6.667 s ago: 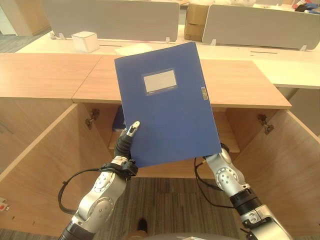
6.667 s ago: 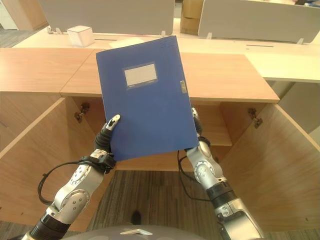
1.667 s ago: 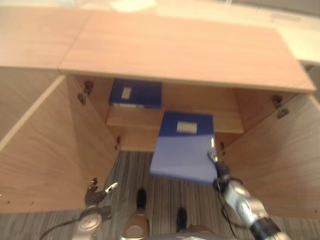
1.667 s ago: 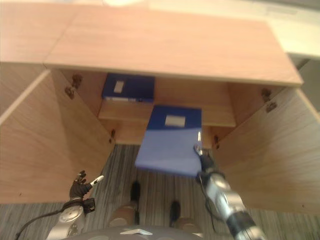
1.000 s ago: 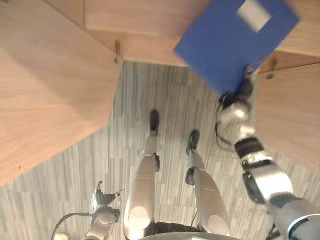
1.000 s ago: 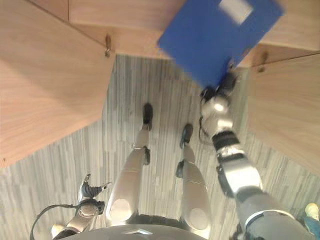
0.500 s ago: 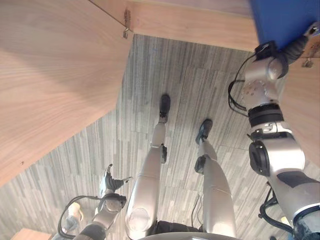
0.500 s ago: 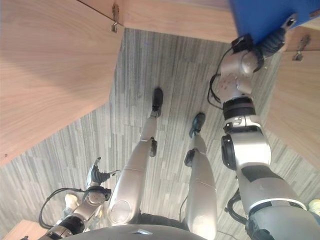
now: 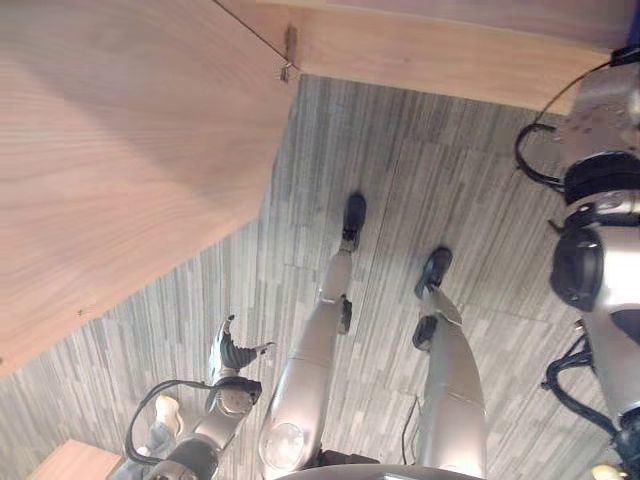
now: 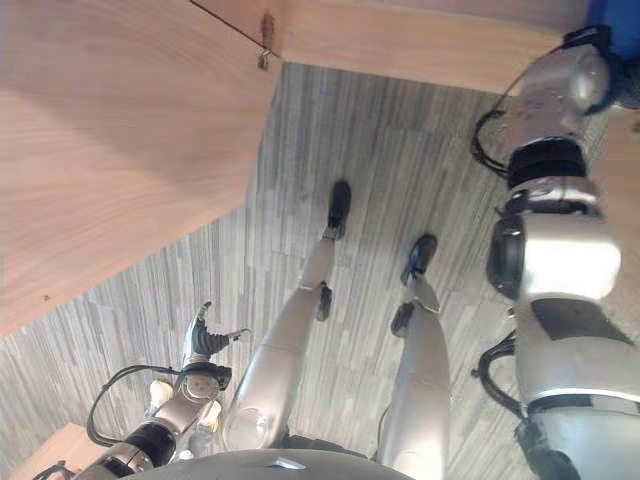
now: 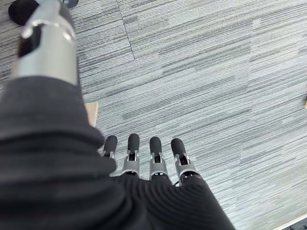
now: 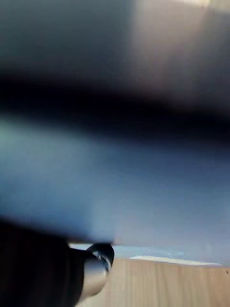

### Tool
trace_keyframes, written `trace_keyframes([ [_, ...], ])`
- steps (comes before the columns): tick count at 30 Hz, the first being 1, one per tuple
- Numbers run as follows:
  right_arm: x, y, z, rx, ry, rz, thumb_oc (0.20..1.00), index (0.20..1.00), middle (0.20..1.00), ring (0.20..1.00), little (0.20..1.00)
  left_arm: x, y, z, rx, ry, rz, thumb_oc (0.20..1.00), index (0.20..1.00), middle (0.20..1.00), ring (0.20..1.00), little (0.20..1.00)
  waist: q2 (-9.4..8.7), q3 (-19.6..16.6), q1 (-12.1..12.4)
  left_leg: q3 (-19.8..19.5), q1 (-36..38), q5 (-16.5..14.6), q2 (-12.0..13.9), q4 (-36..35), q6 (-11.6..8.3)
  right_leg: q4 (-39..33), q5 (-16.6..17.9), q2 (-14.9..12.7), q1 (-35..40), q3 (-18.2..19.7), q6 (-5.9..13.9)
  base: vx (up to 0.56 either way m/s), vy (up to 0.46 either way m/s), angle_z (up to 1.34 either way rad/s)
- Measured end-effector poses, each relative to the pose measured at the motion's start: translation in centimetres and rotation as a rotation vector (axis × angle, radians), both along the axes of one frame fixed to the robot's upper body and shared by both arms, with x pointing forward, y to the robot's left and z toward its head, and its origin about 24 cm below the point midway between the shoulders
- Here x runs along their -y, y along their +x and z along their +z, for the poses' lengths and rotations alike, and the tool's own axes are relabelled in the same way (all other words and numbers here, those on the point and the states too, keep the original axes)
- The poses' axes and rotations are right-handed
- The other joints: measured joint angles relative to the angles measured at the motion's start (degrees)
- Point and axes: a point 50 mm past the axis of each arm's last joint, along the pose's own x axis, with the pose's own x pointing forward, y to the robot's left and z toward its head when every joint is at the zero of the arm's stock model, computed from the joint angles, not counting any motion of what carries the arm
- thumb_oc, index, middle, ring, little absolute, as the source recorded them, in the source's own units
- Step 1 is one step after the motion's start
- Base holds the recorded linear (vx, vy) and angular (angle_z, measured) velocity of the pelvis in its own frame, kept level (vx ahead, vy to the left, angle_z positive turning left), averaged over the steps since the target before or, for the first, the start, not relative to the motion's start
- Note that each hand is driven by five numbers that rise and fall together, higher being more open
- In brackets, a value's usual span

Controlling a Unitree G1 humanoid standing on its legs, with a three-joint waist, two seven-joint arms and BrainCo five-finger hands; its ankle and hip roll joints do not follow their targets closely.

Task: Put the empty folder in the office cabinet

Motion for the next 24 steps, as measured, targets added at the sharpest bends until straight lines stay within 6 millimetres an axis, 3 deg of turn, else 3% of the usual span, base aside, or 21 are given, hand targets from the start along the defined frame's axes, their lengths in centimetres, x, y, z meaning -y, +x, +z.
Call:
trace_keyframes([
  [2,1.1,-0.2,0.1,-0.036,-0.003,0.01,0.2,0.2,0.2,0.2,0.2,0.0,-0.3,-0.2,-0.007,-0.017,0.005,1.0,1.0,1.0,1.0,1.0,-0.33,-1.69,0.04,-0.45,-1.89,-0.05,0.01,0.0,0.07,1.13,-0.28,-0.05,-2.2,-0.37,-0.03,0.01,-0.033,0.08],
  [6,0.8,0.0,0.4,-0.075,-0.05,0.026,0.2,0.2,0.2,0.2,0.2,0.3,-0.4,-0.2,-0.01,-0.041,-0.016,1.0,1.0,1.0,1.0,1.0,-0.39,-1.87,-0.3,-0.69,-2.59,0.83,0.0,0.0,0.54,2.84,-0.43,-0.21,-3.69,-0.52,0.0,0.01,-0.023,0.0],
  [12,1.6,0.0,0.8,-0.188,-0.229,0.073,0.2,0.2,0.2,0.2,0.2,0.1,-0.5,-0.4,-0.025,-0.075,-0.008,1.0,1.0,1.0,1.0,1.0,-1.29,-2.55,-0.62,-1.89,-5.31,-0.42,0.14,-0.01,2.03,3.9,-0.09,0.51,-6.55,-0.85,-0.72,0.01,-0.026,0.01],
  [14,1.8,-0.1,0.9,-0.196,-0.245,0.082,0.2,0.2,0.2,0.2,0.2,0.1,-0.5,-0.5,-0.031,-0.078,-0.012,1.0,1.0,1.0,1.0,1.0,-1.29,-2.55,-0.63,-1.97,-5.55,-0.68,0.16,-0.01,1.97,3.82,0.07,0.6,-6.67,-0.89,-0.95,0.0,-0.013,0.06],
  [15,2.0,-0.1,0.9,-0.205,-0.269,0.085,0.2,0.2,0.2,0.2,0.2,0.0,-0.5,-0.4,-0.029,-0.078,-0.013,1.0,1.0,1.0,1.0,1.0,-1.39,-2.52,-1.38,-1.37,-6.0,-3.95,0.12,-0.01,0.39,2.35,1.19,0.05,-6.37,-1.36,-1.64,0.0,-0.029,0.16],
  [16,2.0,-0.1,1.0,-0.208,-0.282,0.087,0.2,0.2,0.2,0.2,0.2,0.0,-0.5,-0.4,-0.03,-0.078,-0.013,1.0,1.0,1.0,1.0,1.0,-1.59,-2.58,-1.51,-0.92,-6.29,-5.31,0.09,0.05,0.03,1.39,1.79,-0.32,-6.24,-2.06,-1.87,0.07,-0.061,0.13],
  [24,1.8,0.3,0.6,-0.324,-0.429,0.12,0.2,0.2,0.2,0.2,0.2,-0.3,-0.6,-0.5,-0.036,-0.109,-0.003,1.0,1.0,1.0,1.0,1.0,-2.01,-2.78,-1.53,-1.65,-7.43,-5.03,0.23,2.37,0.5,0.93,1.84,0.86,-6.34,-1.42,-1.53,0.01,-0.01,-0.05],
])
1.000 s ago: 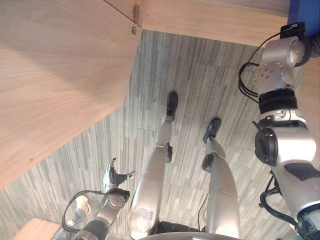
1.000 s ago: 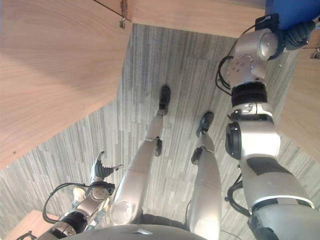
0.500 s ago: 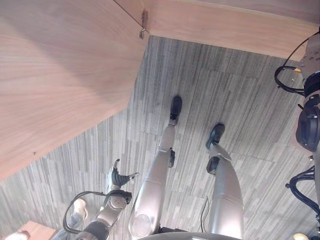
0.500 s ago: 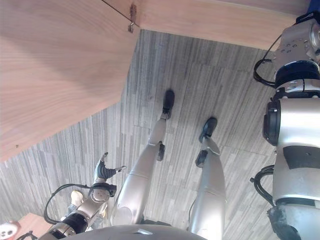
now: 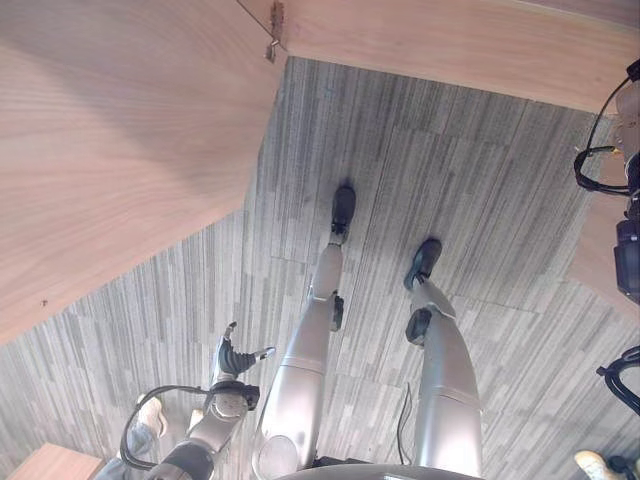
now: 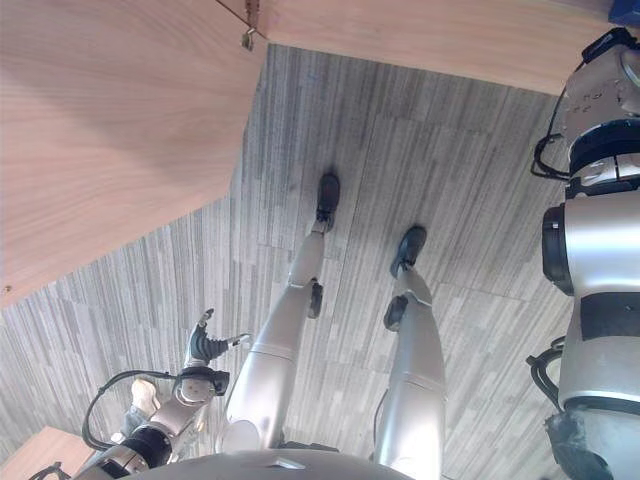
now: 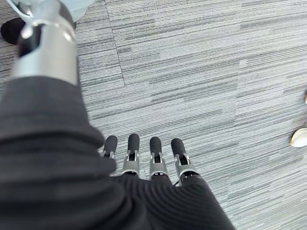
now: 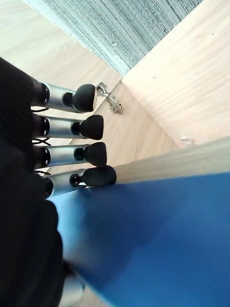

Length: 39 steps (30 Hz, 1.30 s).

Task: Put the empty folder in the office cabinet

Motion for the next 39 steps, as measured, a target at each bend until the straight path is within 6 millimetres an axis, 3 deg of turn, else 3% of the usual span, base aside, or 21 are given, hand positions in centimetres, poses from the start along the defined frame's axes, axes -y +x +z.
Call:
trace_keyframes([
  [4,0.0,-0.1,0.4,-0.007,-0.036,-0.01,0.2,0.2,0.2,0.2,0.2,-0.1,0.3,0.2,0.011,-0.001,-0.007,1.0,1.0,1.0,1.0,1.0,-0.1,-0.09,-0.31,0.69,-1.95,-3.3,0.22,1.91,-1.7,-3.54,2.08,-0.15,0.59,-0.88,-0.35,-0.02,0.01,-0.01],
  [5,-0.1,0.0,0.4,-0.015,-0.038,0.002,0.2,0.2,0.2,0.2,0.2,0.0,0.2,0.2,0.007,-0.003,-0.009,1.0,1.0,1.0,1.0,1.0,-0.08,-0.11,0.07,-0.08,-1.71,-0.61,0.39,1.9,-1.85,-2.97,1.5,0.26,0.5,-0.48,0.49,-0.01,0.004,-0.11],
  [11,-0.3,0.1,0.4,-0.023,-0.054,0.008,0.2,0.2,0.2,0.2,0.2,-1.1,0.2,0.3,0.007,0.021,-0.009,1.0,1.0,1.0,1.0,1.0,-0.07,-0.11,-0.09,0.09,-1.01,-0.58,0.17,0.97,-1.93,-3.27,2.02,0.3,0.58,0.04,0.44,-0.03,0.013,-0.03],
  [12,-0.6,0.3,0.4,-0.026,-0.064,0.016,0.2,0.2,0.2,0.2,0.2,-1.3,0.1,0.1,-0.003,0.029,-0.006,1.0,1.0,1.0,1.0,1.0,-0.07,-0.11,-0.03,-0.28,-0.81,0.03,0.18,0.97,-2.78,-3.25,1.94,0.21,0.58,0.37,0.56,-0.02,0.011,-0.09],
  [17,-2.5,1.1,0.3,-0.013,-0.097,0.055,0.2,0.2,0.2,0.2,0.2,-1.5,0.0,0.0,-0.015,0.038,0.0,1.0,1.0,1.0,1.0,1.0,-0.06,-0.11,-0.38,-0.46,-0.7,0.09,0.56,0.9,-2.88,-3.86,2.11,1.09,0.65,0.75,0.44,-0.02,0.001,-0.09],
  [20,-4.8,1.9,0.6,0.016,-0.141,0.108,0.2,0.2,0.2,0.2,0.2,-1.7,-0.2,-0.2,-0.025,0.043,0.009,1.0,1.0,1.0,1.0,1.0,-0.04,-0.1,-0.46,-0.42,-0.73,-0.02,1.97,0.88,-2.82,-4.91,2.79,2.32,0.87,0.69,-0.42,-0.03,0.005,-0.12],
  [21,-6.0,2.2,0.7,0.032,-0.146,0.138,0.2,0.2,0.2,0.2,0.2,-1.9,-0.3,-0.4,-0.037,0.049,0.018,1.0,1.0,1.0,1.0,1.0,-0.04,-0.1,-0.83,-0.36,-0.77,-0.28,2.24,0.85,-2.79,-5.29,3.03,2.88,0.91,0.69,-0.74,-0.02,-0.003,-0.04],
  [22,-7.8,2.6,0.9,0.075,-0.167,0.187,0.2,0.2,0.2,0.2,0.2,-2.0,-0.3,-0.4,-0.043,0.054,0.023,1.0,1.0,1.0,1.0,1.0,-0.05,-0.1,-1.72,0.81,-1.35,-2.72,2.72,1.21,-3.65,-7.34,4.57,2.77,1.36,0.36,-1.83,0.0,0.0,0.0],
  [23,-8.5,2.6,1.0,0.095,-0.188,0.207,0.2,0.2,0.2,0.2,0.2,-2.1,0.1,-0.3,-0.037,0.056,0.03,1.0,1.0,1.0,1.0,1.0,-0.05,-0.1,-1.94,1.54,-1.57,-3.94,2.82,1.51,-4.24,-8.83,5.59,2.55,1.72,-0.06,-2.29,-0.02,-0.005,-0.04],
  [25,-10.4,2.8,1.0,0.111,-0.257,0.271,0.2,0.2,0.2,0.2,0.2,-2.1,0.4,-0.2,-0.034,0.054,0.049,1.0,1.0,1.0,1.0,1.0,-0.02,-0.08,-1.32,1.28,-1.41,-2.33,3.45,1.91,-3.73,-8.99,5.77,3.55,1.68,0.3,-2.15,-0.01,-0.002,-0.28],
  [26,-13.5,3.1,0.9,0.129,-0.333,0.369,0.2,0.2,0.2,0.2,0.2,-2.5,0.5,-0.2,-0.037,0.067,0.064,1.0,1.0,1.0,1.0,1.0,0.0,-0.1,-1.83,0.56,-1.17,-2.01,3.66,1.45,-3.98,-9.06,5.73,4.0,1.5,0.66,-2.01,-0.01,-0.004,-0.31],
  [27,-14.8,3.1,0.9,0.141,-0.361,0.401,0.2,0.2,0.2,0.2,0.2,-2.6,0.6,0.0,-0.028,0.069,0.067,1.0,1.0,1.0,1.0,1.0,0.0,-0.1,-1.77,0.64,-1.2,-2.47,3.81,1.38,-3.96,-9.29,5.86,4.17,1.43,0.57,-1.86,-0.01,0.007,-0.07],
  [28,-17.0,2.9,0.9,0.183,-0.38,0.467,0.2,0.2,0.2,0.2,0.2,-2.8,0.9,0.2,-0.022,0.074,0.072,1.0,1.0,1.0,1.0,1.0,-0.01,-0.09,-2.06,1.34,-1.63,-5.25,3.78,1.63,-5.58,-11.38,7.32,3.55,2.0,-0.31,-2.77,-0.01,0.01,0.24],
  [29,-18.6,2.5,1.0,0.223,-0.42,0.538,0.2,0.2,0.2,0.2,0.2,-2.4,1.9,0.6,0.0,0.071,0.06,1.0,1.0,1.0,1.0,1.0,-0.14,-0.15,-3.04,1.94,-2.4,-4.91,3.42,2.58,-4.98,-13.61,8.67,2.46,2.45,-1.76,-3.98,-0.01,0.04,0.2],
  [31,-24.0,1.1,0.7,0.311,-0.545,0.764,0.2,0.2,0.2,0.2,0.2,-2.4,2.8,0.3,-0.056,0.114,0.07,1.0,1.0,1.0,1.0,1.0,0.11,-0.28,-2.1,1.43,-0.96,-0.63,4.74,2.77,-3.04,-14.12,8.88,4.03,2.41,-1.62,-3.03,0.0,0.033,-0.12],
  [32,-25.6,0.8,0.6,0.323,-0.566,0.813,0.2,0.2,0.2,0.2,0.2,-2.5,3.2,0.6,-0.047,0.122,0.07,1.0,1.0,1.0,1.0,1.0,0.11,-0.28,-2.13,1.18,-0.85,0.35,4.82,2.16,-2.92,-14.08,8.88,4.12,2.35,-1.58,-3.03,0.0,0.012,-0.07],
  [33,-28.3,0.1,1.1,0.359,-0.587,0.901,0.2,0.2,0.2,0.2,0.2,-2.4,5.2,2.2,0.032,0.122,0.054,1.0,1.0,1.0,1.0,1.0,0.11,-0.28,-1.84,0.29,-0.52,1.89,4.97,0.33,-3.13,-13.86,8.86,4.31,2.31,-2.74,-3.17,0.0,0.009,0.07],
  [36,-30.8,-1.3,1.9,0.425,-0.634,0.988,0.2,0.2,0.2,0.2,0.2,-2.4,6.3,3.4,0.087,0.122,0.041,1.0,1.0,1.0,1.0,1.0,0.1,-0.28,-1.45,-1.26,-0.24,3.88,5.02,-1.11,-3.09,-11.72,6.7,4.08,2.29,-4.21,-3.22,0.0,0.004,0.29],
  [39,-30.8,-1.6,3.2,0.455,-0.673,0.973,0.2,0.2,0.2,0.2,0.2,-2.8,6.2,3.4,0.082,0.136,0.045,1.0,1.0,1.0,1.0,1.0,-1.39,-0.26,-1.27,-2.87,0.83,5.3,3.1,-1.79,-1.85,-5.47,1.42,1.61,1.46,-4.1,-1.64,0.0,0.008,0.47],
])
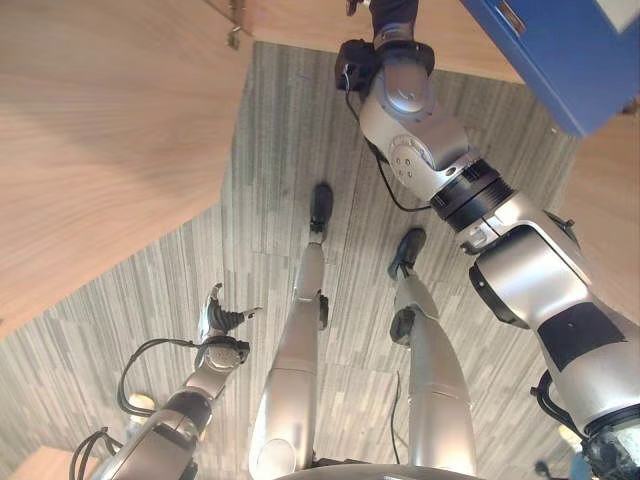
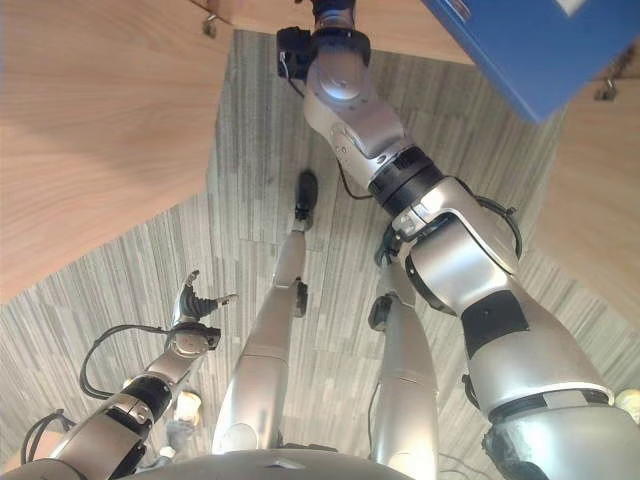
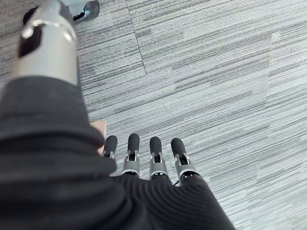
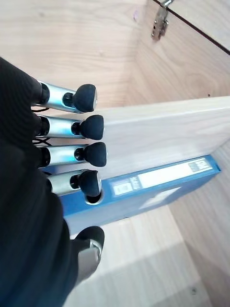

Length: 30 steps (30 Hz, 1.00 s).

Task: Put the empty folder in the office cabinet

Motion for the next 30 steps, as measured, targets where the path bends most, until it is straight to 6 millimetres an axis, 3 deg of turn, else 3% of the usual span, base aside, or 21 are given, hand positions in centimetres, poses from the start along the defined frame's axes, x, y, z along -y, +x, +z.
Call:
trace_keyframes([
  [5,-0.3,0.1,0.3,-0.014,0.011,-0.005,0.2,0.2,0.2,0.2,0.2,-2.0,0.2,0.8,0.017,0.059,0.012,1.0,1.0,1.0,1.0,1.0,-3.51,0.21,-0.26,0.12,0.47,0.01,-0.24,0.03,0.01,0.69,-1.23,-0.27,0.42,0.34,1.35,0.0,-0.002,0.06],
  [7,-0.2,0.4,0.4,-0.019,0.007,-0.018,0.2,0.2,0.2,0.2,0.2,-1.9,0.3,0.8,0.018,0.055,0.009,1.0,1.0,1.0,1.0,1.0,-3.52,0.21,-0.17,0.2,0.48,0.01,-0.23,0.05,0.01,0.68,-1.22,-0.26,0.43,0.39,1.35,0.0,0.006,-0.02],
  [8,-0.1,0.5,0.5,-0.025,0.006,-0.03,0.856,0.856,0.856,0.856,0.856,-1.9,0.3,0.8,0.018,0.055,0.009,1.0,1.0,1.0,1.0,1.0,-3.52,0.21,-0.18,0.17,0.48,0.01,-0.16,0.04,0.0,0.72,-1.2,-0.2,0.39,0.39,1.36,0.0,0.008,-0.03],
  [9,-0.1,0.5,0.5,-0.025,0.006,-0.03,0.856,0.856,0.856,0.856,0.856,-1.9,0.3,0.8,0.018,0.055,0.009,1.0,1.0,1.0,1.0,1.0,-3.52,0.21,-0.18,0.17,0.48,0.01,-0.16,0.04,0.0,0.72,-1.2,-0.2,0.39,0.39,1.36,0.0,0.01,-0.03],
  [10,0.2,0.8,0.5,-0.03,0.007,-0.05,1.0,1.0,1.0,1.0,1.0,-1.9,0.3,0.8,0.017,0.055,0.009,1.0,1.0,1.0,1.0,1.0,-3.52,0.21,-0.22,0.11,0.48,-0.08,-0.13,-0.02,-0.09,0.86,-1.2,-0.17,0.31,0.44,1.38,0.0,0.0,0.0],
  [21,0.3,0.8,0.6,-0.014,-0.057,-0.06,1.0,1.0,1.0,1.0,1.0,-1.7,0.5,1.1,0.03,0.05,0.001,1.0,1.0,1.0,1.0,1.0,-3.67,0.13,-0.76,0.94,0.41,0.14,-0.17,-0.38,0.21,1.53,-0.98,-0.21,-0.76,1.61,1.31,0.0,0.003,-0.02],
  [22,0.1,0.7,0.5,-0.004,-0.083,-0.053,0.2,0.2,0.2,0.2,0.2,-1.7,0.5,1.1,0.029,0.05,0.001,1.0,1.0,1.0,1.0,1.0,-3.69,0.12,-0.99,0.93,0.4,0.2,-0.16,-0.38,0.28,1.53,-0.98,-0.19,-0.75,1.61,1.3,0.0,0.0,0.0],
  [30,0.6,-1.3,0.3,0.113,-0.241,0.039,0.2,0.2,0.2,0.2,0.2,-2.2,0.3,0.8,-0.008,0.049,0.004,1.0,1.0,1.0,1.0,1.0,-4.65,0.0,-3.03,1.48,0.46,0.22,-0.03,-0.38,0.31,1.19,-0.96,-0.11,-0.75,1.83,1.3,0.0,0.0,0.0],
])
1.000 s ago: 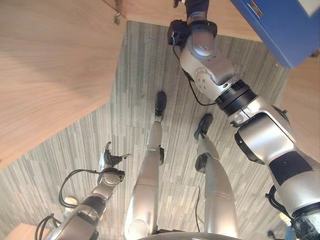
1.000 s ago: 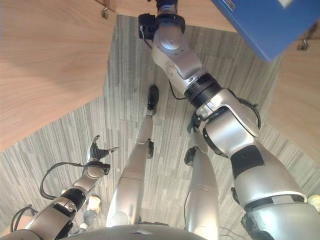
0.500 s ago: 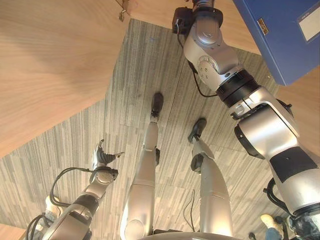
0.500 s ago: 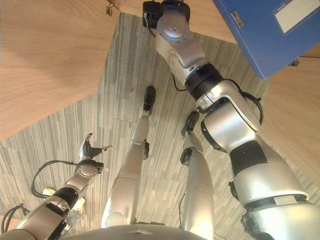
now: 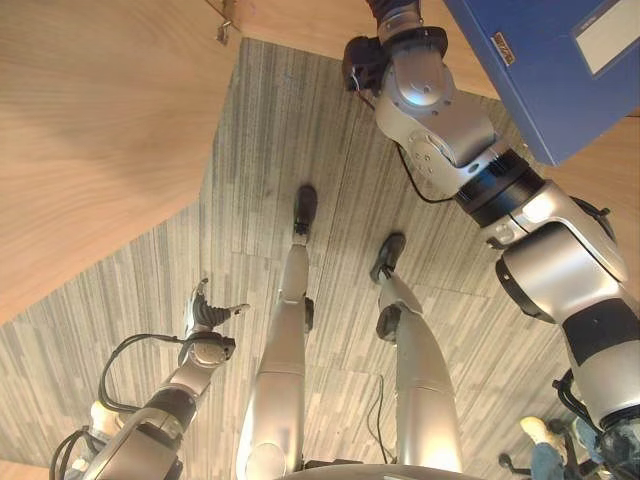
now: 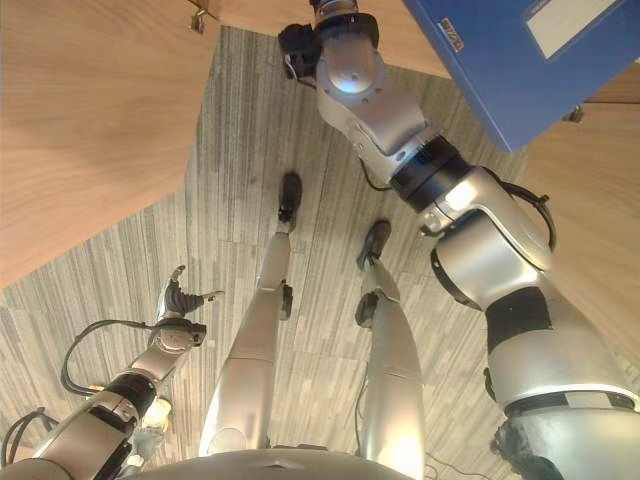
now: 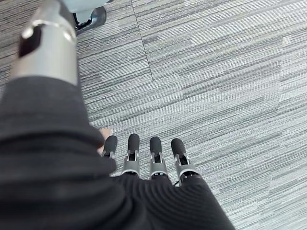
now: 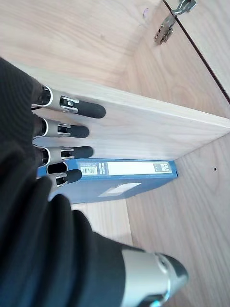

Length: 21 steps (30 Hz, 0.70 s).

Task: Put the empty folder in the office cabinet

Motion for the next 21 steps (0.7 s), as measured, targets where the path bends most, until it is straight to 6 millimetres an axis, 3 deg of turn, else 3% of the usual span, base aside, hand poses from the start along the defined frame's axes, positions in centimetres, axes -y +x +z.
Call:
trace_keyframes([
  [4,1.6,-0.8,-1.2,0.062,-0.143,0.012,0.2,0.2,0.2,0.2,0.2,-0.8,-0.2,-0.2,-0.03,0.002,0.029,1.0,1.0,1.0,1.0,1.0,-1.87,0.1,-1.63,0.78,0.19,-0.01,0.2,0.0,-0.01,-0.65,0.37,0.27,0.05,0.84,0.09,-0.01,0.001,-0.06],
  [11,2.4,-0.4,-2.5,0.05,-0.251,0.006,0.2,0.2,0.2,0.2,0.2,-0.8,-0.2,-0.1,-0.03,0.014,0.018,1.0,1.0,1.0,1.0,1.0,-2.24,0.19,-2.97,2.57,0.5,-0.01,0.64,-0.01,-0.01,-2.5,2.07,0.76,0.26,2.14,0.18,-0.01,0.0,-0.1],
  [21,2.2,-0.5,-2.6,0.061,-0.277,0.013,0.2,0.2,0.2,0.2,0.2,-1.0,-0.3,-0.4,-0.042,0.004,0.031,1.0,1.0,1.0,1.0,1.0,-2.67,0.41,-3.29,2.83,0.53,-0.02,1.24,-0.01,-0.02,-2.9,2.47,1.42,0.24,2.48,-0.3,0.0,-0.003,-0.02],
])
